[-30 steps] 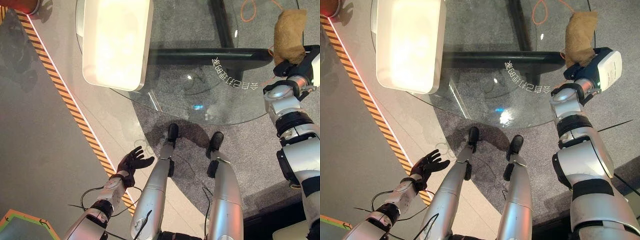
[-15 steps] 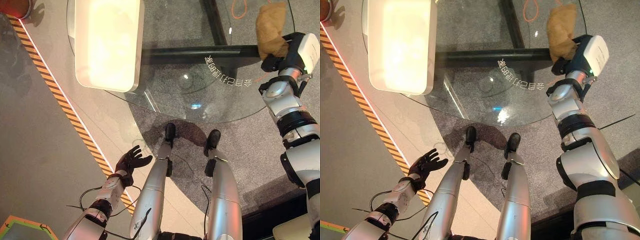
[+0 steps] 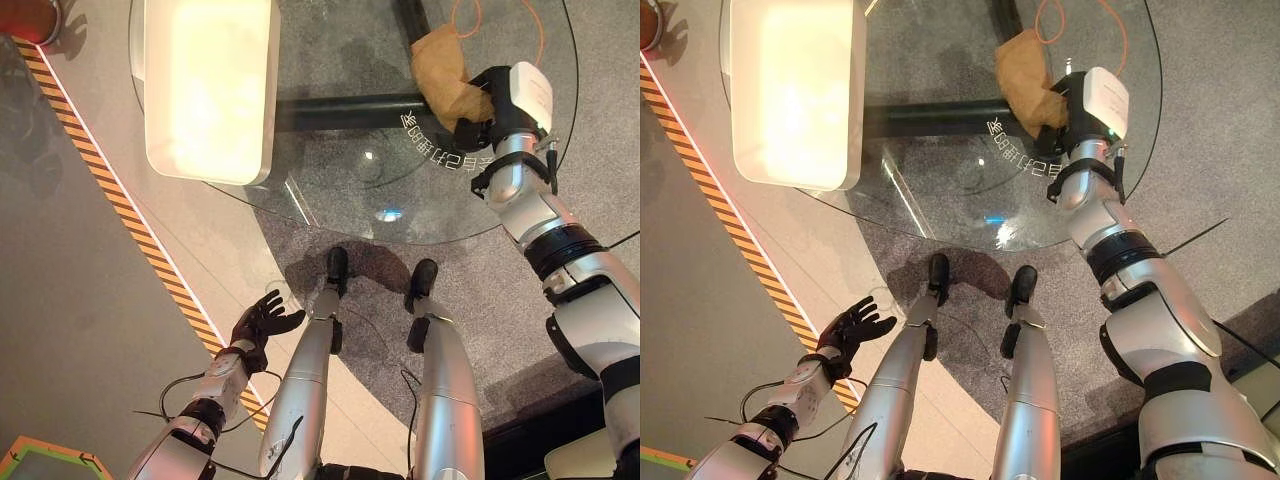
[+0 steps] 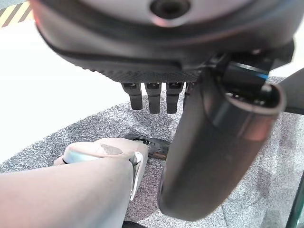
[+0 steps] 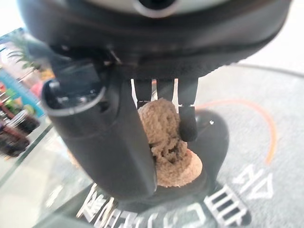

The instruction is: Wipe the table with a cloth and put it in the basket.

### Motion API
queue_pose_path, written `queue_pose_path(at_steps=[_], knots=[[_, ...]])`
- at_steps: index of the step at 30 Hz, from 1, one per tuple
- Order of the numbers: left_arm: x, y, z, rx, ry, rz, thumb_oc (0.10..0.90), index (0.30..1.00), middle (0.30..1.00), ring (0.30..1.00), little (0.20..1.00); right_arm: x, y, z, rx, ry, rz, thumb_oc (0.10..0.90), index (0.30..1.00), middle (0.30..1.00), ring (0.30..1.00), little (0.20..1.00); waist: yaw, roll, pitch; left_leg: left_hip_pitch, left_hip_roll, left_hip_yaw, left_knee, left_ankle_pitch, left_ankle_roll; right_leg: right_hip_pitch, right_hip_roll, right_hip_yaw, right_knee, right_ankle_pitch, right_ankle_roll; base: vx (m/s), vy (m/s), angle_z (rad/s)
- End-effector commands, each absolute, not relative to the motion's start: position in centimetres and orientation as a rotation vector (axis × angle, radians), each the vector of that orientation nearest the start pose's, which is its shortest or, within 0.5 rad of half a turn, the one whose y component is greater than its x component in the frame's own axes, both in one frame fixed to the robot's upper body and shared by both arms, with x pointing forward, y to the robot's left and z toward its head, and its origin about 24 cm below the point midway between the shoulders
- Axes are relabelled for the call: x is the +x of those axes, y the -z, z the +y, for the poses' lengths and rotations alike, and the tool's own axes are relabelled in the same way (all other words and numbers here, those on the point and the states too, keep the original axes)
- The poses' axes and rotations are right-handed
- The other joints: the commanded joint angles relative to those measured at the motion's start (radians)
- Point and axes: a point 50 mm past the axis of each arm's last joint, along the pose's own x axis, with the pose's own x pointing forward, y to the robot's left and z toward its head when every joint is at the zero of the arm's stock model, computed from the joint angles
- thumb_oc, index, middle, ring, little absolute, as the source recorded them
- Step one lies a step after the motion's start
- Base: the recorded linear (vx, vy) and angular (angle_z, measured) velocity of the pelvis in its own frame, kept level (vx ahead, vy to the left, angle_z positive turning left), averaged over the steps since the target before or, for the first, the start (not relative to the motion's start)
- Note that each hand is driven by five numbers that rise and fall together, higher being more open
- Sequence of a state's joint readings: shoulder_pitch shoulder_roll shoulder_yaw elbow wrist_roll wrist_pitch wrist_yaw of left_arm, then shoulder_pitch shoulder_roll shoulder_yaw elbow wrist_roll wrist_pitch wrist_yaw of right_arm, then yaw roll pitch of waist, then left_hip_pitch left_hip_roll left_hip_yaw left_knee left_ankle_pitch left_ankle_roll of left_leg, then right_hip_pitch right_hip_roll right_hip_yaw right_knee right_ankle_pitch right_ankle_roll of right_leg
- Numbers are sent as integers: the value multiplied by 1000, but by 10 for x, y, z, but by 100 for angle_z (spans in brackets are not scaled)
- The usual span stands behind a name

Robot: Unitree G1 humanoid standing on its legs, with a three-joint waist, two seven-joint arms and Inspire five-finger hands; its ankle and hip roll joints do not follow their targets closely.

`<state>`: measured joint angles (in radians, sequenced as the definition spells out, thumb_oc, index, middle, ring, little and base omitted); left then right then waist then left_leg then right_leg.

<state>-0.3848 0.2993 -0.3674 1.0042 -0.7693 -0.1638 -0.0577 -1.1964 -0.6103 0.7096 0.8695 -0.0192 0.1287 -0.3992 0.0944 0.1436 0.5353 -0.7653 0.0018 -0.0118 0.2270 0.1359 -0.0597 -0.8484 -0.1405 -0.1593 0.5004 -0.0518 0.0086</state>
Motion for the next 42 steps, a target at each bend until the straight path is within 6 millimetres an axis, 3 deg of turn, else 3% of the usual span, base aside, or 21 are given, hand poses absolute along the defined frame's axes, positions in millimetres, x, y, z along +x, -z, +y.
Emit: queue_pose_path(at_steps=[1,6,16,22,29,42], knots=[[270,68,201,-218,-75,524,800,900,900,900,900,404,-201,-103,-1046,-114,-382,100,300,300,300,200,33,20,-15,4,-63,64,57,-85,29,23,37,-67,-54,-17,10,0,0,0],[275,66,195,-223,-72,517,800,900,900,900,900,391,-180,-73,-1047,-286,-363,100,300,300,300,200,25,15,-15,2,-62,69,55,-81,25,19,38,-62,-58,-16,11,0,0,0],[277,66,190,-223,-64,519,800,900,900,900,900,370,-146,-41,-1037,-526,-323,100,300,300,300,200,14,7,-15,0,-61,75,57,-79,21,14,38,-55,-65,-12,10,0,2,1],[278,65,189,-223,-69,519,800,900,900,900,900,368,-145,-39,-1036,-506,-347,100,300,300,300,200,8,5,-15,3,-61,78,53,-75,22,15,41,-51,-69,-7,11,-1,1,1],[280,63,191,-230,-92,497,800,900,900,900,900,377,-152,-52,-1014,-395,-358,100,300,300,300,200,10,8,-15,7,-59,79,50,-74,22,17,39,-49,-69,-2,12,0,0,0],[285,52,205,-397,-239,400,800,900,900,900,900,384,-169,-68,-931,-247,-384,100,300,300,300,200,10,13,-15,24,-60,77,44,-75,23,25,38,-47,-63,-2,11,0,0,0]])
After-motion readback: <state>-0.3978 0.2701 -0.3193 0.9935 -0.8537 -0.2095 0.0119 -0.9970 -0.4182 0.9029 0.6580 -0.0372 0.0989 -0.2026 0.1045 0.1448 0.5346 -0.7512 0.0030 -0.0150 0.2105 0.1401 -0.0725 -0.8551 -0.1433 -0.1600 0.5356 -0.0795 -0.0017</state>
